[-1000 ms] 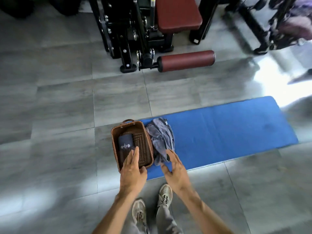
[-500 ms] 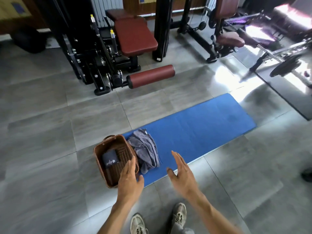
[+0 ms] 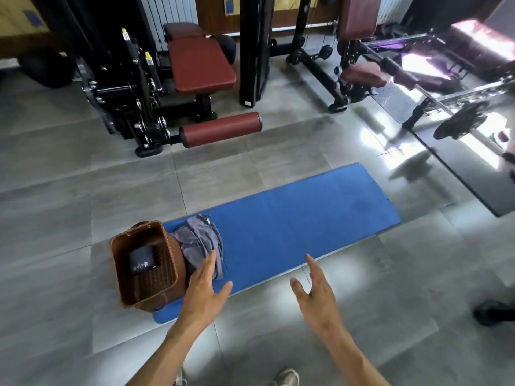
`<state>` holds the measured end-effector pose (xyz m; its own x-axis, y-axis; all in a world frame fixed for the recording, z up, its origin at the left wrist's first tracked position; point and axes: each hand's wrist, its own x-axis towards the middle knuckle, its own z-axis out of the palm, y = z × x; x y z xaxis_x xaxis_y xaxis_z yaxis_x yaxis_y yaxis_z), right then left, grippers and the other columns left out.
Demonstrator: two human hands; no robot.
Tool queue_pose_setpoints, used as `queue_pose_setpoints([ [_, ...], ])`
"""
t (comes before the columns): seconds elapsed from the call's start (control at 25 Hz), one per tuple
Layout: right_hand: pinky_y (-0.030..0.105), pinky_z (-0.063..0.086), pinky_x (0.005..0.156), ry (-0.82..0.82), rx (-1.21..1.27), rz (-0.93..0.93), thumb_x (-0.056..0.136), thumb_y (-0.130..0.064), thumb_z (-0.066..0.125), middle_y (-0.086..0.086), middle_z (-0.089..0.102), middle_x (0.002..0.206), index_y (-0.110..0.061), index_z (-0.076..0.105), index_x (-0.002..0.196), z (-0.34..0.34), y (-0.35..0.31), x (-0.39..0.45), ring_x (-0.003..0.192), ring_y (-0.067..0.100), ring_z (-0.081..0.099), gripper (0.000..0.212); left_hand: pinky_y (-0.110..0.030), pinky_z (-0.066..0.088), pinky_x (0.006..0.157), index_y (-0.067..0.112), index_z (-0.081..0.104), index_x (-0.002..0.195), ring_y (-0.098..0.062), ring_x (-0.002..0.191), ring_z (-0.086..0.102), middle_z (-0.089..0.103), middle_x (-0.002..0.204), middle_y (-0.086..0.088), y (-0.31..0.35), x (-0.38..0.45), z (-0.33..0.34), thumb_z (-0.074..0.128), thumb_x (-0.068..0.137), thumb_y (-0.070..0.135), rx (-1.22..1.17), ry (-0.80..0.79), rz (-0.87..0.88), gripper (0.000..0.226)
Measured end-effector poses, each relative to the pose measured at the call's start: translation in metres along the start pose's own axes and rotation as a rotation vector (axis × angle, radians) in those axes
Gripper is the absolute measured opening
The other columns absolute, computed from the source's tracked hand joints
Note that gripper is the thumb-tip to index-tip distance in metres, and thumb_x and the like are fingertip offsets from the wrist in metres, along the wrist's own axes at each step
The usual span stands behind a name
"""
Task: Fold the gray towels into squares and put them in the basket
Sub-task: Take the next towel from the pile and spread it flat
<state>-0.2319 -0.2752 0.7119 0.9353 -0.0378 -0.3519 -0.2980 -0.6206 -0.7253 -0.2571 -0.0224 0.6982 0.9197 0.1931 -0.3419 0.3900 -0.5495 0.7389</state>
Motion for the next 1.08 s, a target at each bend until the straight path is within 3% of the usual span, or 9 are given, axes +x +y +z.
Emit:
queue_pose_setpoints([
  [0.28, 0.035, 0.035, 0.115, -0.07, 0.03, -0.044, 0.096, -0.041, 0.056, -0.018, 0.034, 0.155, -0.037, 0.028, 0.151, -0.08, 0.032, 0.055, 0.141, 0.008, 0.036, 0.062, -0.037, 0.021, 0.12, 0.035, 0.015, 0.155, -0.01, 0.147, 0.017, 0.018, 0.161, 0.007, 0.078, 0.013, 0.075, 0.064, 0.092, 0.029, -0.03, 0.063, -0.042, 0.08],
  [0.48, 0.037, 0.039, 0.112, -0.137, 0.011, -0.095, 0.096, -0.043, 0.057, -0.016, 0.036, 0.153, -0.033, 0.032, 0.15, -0.096, 0.021, 0.129, 0.138, 0.01, 0.04, 0.061, -0.036, 0.025, 0.118, 0.034, 0.008, 0.155, -0.014, 0.146, 0.022, 0.022, 0.16, 0.007, 0.099, 0.074, 0.088, 0.064, 0.091, 0.031, -0.063, 0.129, -0.102, 0.085],
  [0.76, 0.039, 0.039, 0.112, -0.135, -0.048, -0.062, 0.094, -0.048, 0.056, -0.017, 0.038, 0.153, -0.038, 0.029, 0.15, -0.124, 0.018, 0.233, 0.138, 0.011, 0.041, 0.063, -0.036, 0.025, 0.115, 0.033, 0.005, 0.156, -0.017, 0.145, 0.024, 0.026, 0.159, 0.003, 0.136, 0.18, 0.114, 0.059, 0.093, 0.039, 0.0, 0.095, -0.142, 0.083],
  [0.92, 0.038, 0.036, 0.113, -0.168, -0.285, -0.145, 0.093, -0.054, 0.053, -0.011, 0.04, 0.152, -0.032, 0.027, 0.153, -0.133, 0.02, 0.283, 0.138, 0.016, 0.041, 0.068, -0.037, 0.022, 0.117, 0.032, 0.006, 0.156, -0.019, 0.145, 0.025, 0.027, 0.159, 0.002, 0.157, 0.221, 0.124, 0.056, 0.093, 0.049, 0.036, 0.133, -0.179, 0.082],
  [1.08, 0.036, 0.044, 0.1, -0.233, -0.513, -0.252, 0.092, -0.063, 0.046, -0.01, 0.043, 0.148, -0.031, 0.024, 0.153, -0.138, 0.029, 0.34, 0.126, 0.02, 0.045, 0.073, -0.035, 0.02, 0.118, 0.03, 0.009, 0.156, -0.018, 0.146, 0.024, 0.026, 0.159, 0.003, 0.169, 0.253, 0.141, 0.054, 0.091, 0.055, 0.111, 0.202, -0.191, 0.082],
])
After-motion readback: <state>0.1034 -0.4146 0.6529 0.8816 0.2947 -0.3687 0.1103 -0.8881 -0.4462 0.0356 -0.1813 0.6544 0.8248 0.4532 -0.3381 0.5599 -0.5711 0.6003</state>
